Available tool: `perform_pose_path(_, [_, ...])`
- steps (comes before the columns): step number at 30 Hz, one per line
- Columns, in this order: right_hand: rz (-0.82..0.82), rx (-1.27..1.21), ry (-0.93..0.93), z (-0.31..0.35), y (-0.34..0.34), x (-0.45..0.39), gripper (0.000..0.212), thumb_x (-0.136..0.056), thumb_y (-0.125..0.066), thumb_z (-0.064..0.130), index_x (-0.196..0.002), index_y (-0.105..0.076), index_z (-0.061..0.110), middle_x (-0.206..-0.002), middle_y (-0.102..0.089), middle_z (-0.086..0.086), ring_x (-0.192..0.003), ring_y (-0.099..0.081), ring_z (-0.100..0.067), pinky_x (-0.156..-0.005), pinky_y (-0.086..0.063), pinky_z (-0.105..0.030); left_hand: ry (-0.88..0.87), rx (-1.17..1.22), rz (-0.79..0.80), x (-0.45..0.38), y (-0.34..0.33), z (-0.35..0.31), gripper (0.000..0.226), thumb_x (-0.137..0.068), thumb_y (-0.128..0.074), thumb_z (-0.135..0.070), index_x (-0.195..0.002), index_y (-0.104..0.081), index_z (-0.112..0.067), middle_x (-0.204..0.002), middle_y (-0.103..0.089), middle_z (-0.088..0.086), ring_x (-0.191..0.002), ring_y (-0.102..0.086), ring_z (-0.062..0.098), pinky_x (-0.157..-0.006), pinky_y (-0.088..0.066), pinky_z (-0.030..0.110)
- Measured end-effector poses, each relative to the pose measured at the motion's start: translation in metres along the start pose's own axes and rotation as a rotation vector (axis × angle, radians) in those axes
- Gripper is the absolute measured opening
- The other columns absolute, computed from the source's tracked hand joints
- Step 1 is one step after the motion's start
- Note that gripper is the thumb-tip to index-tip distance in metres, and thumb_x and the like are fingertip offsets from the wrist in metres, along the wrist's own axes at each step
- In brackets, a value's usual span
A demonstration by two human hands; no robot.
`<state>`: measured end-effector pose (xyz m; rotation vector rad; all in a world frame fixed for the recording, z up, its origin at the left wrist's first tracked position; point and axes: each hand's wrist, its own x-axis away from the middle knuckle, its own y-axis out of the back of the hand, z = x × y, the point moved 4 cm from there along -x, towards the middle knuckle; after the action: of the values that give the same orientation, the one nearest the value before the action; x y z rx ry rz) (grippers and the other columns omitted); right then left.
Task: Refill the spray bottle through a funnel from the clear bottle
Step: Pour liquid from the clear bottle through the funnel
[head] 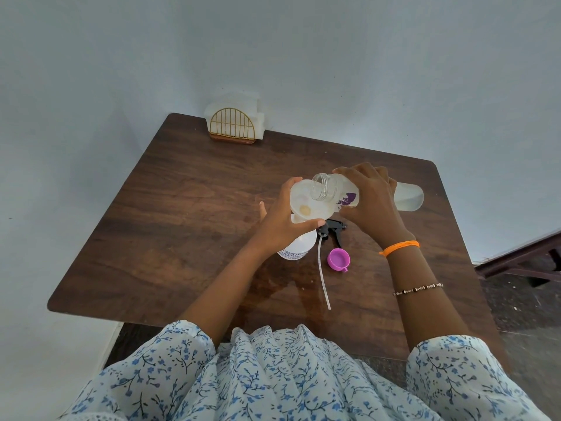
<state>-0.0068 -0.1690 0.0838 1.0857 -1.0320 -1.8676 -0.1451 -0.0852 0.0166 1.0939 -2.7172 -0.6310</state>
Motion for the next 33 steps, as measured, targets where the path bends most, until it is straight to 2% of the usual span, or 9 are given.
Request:
perform_pose_path(17, [-0.003,0.019,0.008,0.0003,-0.0009,-0.0005,0.058,-0.064,-0.081,0.021,-0.118,-0.060,0.018,-0.110,-0.057,-0.011,-0.106,-0.044,-0.033,-0.085,-0.022,-0.036,-0.006,-0.019,-0.007,0.0000,0.0006,-0.0010,0.083,-0.077,-0.070,-0.045,-0.140,-0.016,-0.033,-0.147,-0.032,-0.010,-0.136,-0.030,0.016,-0.112,0.014,0.054])
perform_pose_path(21, [-0.007,0.016,0.009,0.0002,0.0000,-0.0004,0.057,-0.062,-0.071,0.028,-0.117,-0.061,0.020,-0.108,-0.057,-0.009,-0.104,-0.044,-0.033,-0.083,-0.022,-0.035,-0.009,-0.019,-0.007,0.0000,0.0008,-0.0005,0.083,-0.077,-0.069,-0.046,-0.140,-0.017,-0.033,-0.146,-0.033,-0.011,-0.135,-0.031,0.015,-0.112,0.013,0.056])
perform_pose_path(25, [-0.014,0.018,0.006,-0.0001,-0.0007,-0.0007,0.058,-0.062,-0.081,0.022,-0.117,-0.061,0.019,-0.109,-0.058,-0.009,-0.103,-0.045,-0.033,-0.083,-0.022,-0.036,-0.009,-0.026,-0.005,-0.0006,0.0003,0.0010,0.084,-0.076,-0.069,-0.048,-0.139,-0.017,-0.033,-0.146,-0.033,-0.011,-0.136,-0.030,0.016,-0.112,0.013,0.056])
perform_pose_path(33, [-0.015,0.030,0.015,-0.0009,-0.0016,-0.0007,0.058,-0.063,-0.081,0.021,-0.117,-0.061,0.019,-0.109,-0.057,-0.009,-0.104,-0.044,-0.033,-0.083,-0.023,-0.036,-0.009,-0.031,-0.011,-0.0007,-0.0002,0.0012,0.084,-0.076,-0.069,-0.048,-0.139,-0.016,-0.034,-0.147,-0.033,-0.011,-0.136,-0.030,0.016,-0.113,0.012,0.057])
